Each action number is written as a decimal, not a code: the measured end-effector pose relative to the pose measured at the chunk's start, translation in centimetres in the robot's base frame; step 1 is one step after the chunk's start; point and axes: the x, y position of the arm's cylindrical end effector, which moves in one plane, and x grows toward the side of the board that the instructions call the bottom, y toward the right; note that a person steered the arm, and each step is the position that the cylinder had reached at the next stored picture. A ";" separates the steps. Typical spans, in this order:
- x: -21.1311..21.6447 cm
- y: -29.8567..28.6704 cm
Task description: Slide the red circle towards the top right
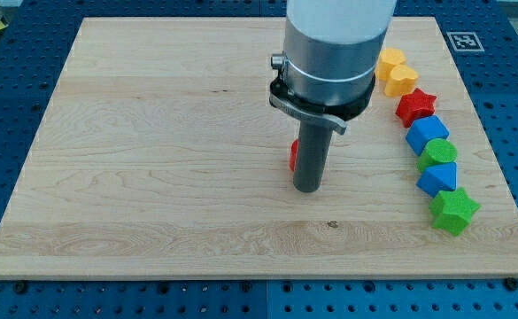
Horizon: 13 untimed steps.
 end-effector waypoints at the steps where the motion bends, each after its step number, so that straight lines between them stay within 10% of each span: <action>1: -2.2 0.0; 8: -20.3 0.0; 13: -22.3 0.7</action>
